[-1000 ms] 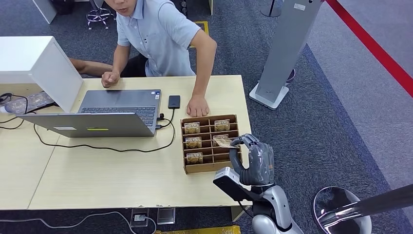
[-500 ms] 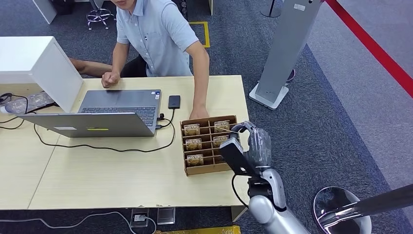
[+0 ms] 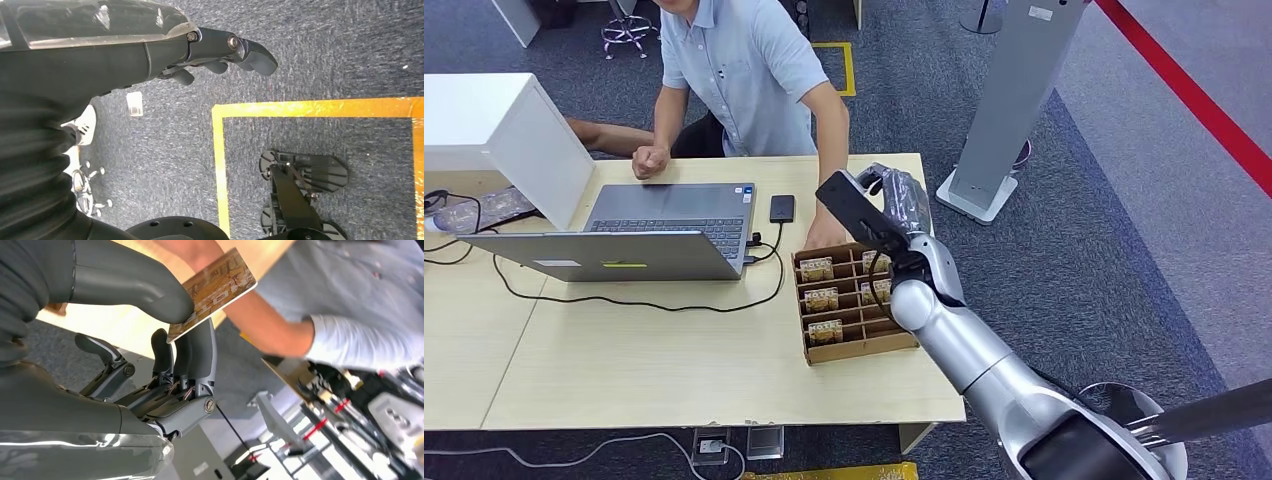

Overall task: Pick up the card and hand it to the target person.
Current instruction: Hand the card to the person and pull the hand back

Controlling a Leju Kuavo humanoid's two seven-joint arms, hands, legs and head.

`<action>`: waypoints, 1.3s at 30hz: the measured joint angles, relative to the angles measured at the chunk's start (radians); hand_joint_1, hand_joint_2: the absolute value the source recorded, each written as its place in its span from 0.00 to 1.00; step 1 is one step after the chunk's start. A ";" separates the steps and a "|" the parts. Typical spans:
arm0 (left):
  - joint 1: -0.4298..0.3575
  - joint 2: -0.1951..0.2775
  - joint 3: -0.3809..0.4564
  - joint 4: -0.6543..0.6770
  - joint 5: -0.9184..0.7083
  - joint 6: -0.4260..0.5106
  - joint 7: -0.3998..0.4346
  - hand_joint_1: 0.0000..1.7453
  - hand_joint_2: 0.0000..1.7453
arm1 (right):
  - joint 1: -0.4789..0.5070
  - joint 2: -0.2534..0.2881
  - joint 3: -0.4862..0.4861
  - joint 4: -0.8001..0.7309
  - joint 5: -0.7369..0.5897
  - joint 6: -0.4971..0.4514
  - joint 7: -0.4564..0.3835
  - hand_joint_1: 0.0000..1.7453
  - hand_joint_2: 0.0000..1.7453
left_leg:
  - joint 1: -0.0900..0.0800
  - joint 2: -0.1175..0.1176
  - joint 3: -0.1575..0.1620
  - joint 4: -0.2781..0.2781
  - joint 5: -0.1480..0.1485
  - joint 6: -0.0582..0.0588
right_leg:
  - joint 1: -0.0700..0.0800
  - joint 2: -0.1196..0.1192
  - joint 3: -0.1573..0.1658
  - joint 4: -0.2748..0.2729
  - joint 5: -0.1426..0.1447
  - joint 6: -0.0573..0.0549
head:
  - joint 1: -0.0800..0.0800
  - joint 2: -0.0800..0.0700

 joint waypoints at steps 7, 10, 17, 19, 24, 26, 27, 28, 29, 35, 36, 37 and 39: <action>0.001 -0.005 0.015 0.000 0.019 0.009 -0.004 0.00 1.00 | -0.020 0.027 0.018 0.022 0.003 0.000 -0.010 1.00 1.00 | 0.000 -0.004 -0.002 0.001 0.000 0.000 | 0.000 -0.004 0.000 0.000 -0.001 0.001 | 0.000 0.000; 0.001 -0.007 0.015 -0.001 0.022 0.011 -0.004 0.00 1.00 | -0.025 0.020 0.017 0.017 -0.003 -0.005 -0.009 1.00 1.00 | 0.000 -0.004 -0.002 0.001 0.000 0.001 | 0.000 -0.004 -0.001 0.001 -0.001 0.001 | 0.000 0.000; 0.001 -0.006 0.012 -0.004 0.023 0.005 -0.007 0.00 1.00 | -0.022 0.001 0.017 0.012 -0.011 -0.008 -0.006 1.00 1.00 | 0.000 -0.006 -0.003 0.002 0.001 0.001 | 0.000 -0.007 0.000 0.000 -0.001 0.001 | 0.000 0.000; 0.001 -0.005 0.007 -0.005 0.019 -0.014 -0.012 0.00 1.00 | -0.019 -0.002 0.018 0.011 -0.010 -0.009 -0.004 0.75 1.00 | 0.000 -0.007 -0.002 0.002 0.001 0.001 | 0.000 -0.007 0.000 0.000 -0.001 0.001 | 0.000 0.000; 0.000 -0.006 0.006 -0.001 0.021 -0.010 -0.019 0.00 1.00 | -0.012 -0.011 0.009 -0.002 -0.018 -0.023 -0.009 0.00 1.00 | 0.000 -0.007 -0.002 0.001 0.001 0.001 | 0.000 -0.007 0.000 0.000 -0.001 0.001 | 0.000 0.000; 0.000 -0.006 0.011 -0.001 0.026 -0.003 -0.017 0.00 1.00 | -0.007 -0.018 -0.003 -0.022 -0.028 -0.041 -0.023 0.00 1.00 | 0.000 -0.007 -0.002 0.002 0.001 0.001 | 0.000 -0.007 0.000 0.000 -0.001 0.001 | 0.000 0.000; 0.001 -0.006 0.013 -0.002 0.029 -0.001 -0.017 0.00 1.00 | -0.005 -0.022 -0.012 -0.036 -0.035 -0.053 -0.032 0.00 1.00 | 0.000 -0.007 -0.002 0.002 0.000 0.001 | 0.000 -0.007 0.000 0.000 -0.001 0.001 | 0.000 0.000; 0.001 -0.006 0.016 -0.002 0.032 0.000 -0.017 0.00 1.00 | -0.001 -0.030 -0.025 -0.060 -0.045 -0.072 -0.046 0.00 1.00 | 0.000 -0.007 -0.003 0.002 0.000 0.001 | 0.000 -0.007 0.000 0.000 -0.001 0.001 | 0.000 0.000; 0.001 -0.006 0.017 -0.002 0.034 0.001 -0.018 0.00 1.00 | 0.001 -0.038 -0.035 -0.081 -0.053 -0.082 -0.055 0.00 1.00 | 0.000 -0.007 -0.003 0.002 0.000 0.001 | 0.000 -0.007 0.000 0.000 -0.001 0.001 | 0.000 0.000; 0.002 -0.006 0.028 -0.004 0.045 0.009 -0.018 0.00 1.00 | 0.110 -0.178 -0.124 -0.459 -0.102 -0.165 -0.081 0.00 1.00 | 0.001 -0.009 -0.003 0.002 0.001 0.001 | 0.001 -0.009 0.000 -0.001 -0.001 0.001 | 0.000 0.000; 0.003 -0.006 0.029 -0.003 0.047 0.010 -0.017 0.00 1.00 | 0.143 -0.211 -0.140 -0.550 -0.103 -0.172 -0.074 0.00 1.00 | 0.001 -0.010 -0.003 0.002 0.001 0.001 | 0.001 -0.010 0.001 -0.001 -0.001 0.001 | 0.000 0.000; 0.003 -0.006 0.031 -0.003 0.048 0.012 -0.015 0.00 1.00 | 0.185 -0.245 -0.163 -0.649 -0.113 -0.185 -0.077 0.00 1.00 | 0.001 -0.011 -0.003 0.002 0.001 0.001 | 0.001 -0.011 0.001 -0.001 -0.001 0.001 | 0.000 0.000; 0.003 -0.008 0.031 -0.002 0.051 0.014 0.000 0.00 1.00 | 0.263 -0.300 -0.198 -0.802 -0.130 -0.188 -0.081 0.00 1.00 | 0.001 -0.012 -0.003 0.003 0.001 0.001 | 0.001 -0.012 0.001 -0.001 -0.002 0.002 | 0.000 0.000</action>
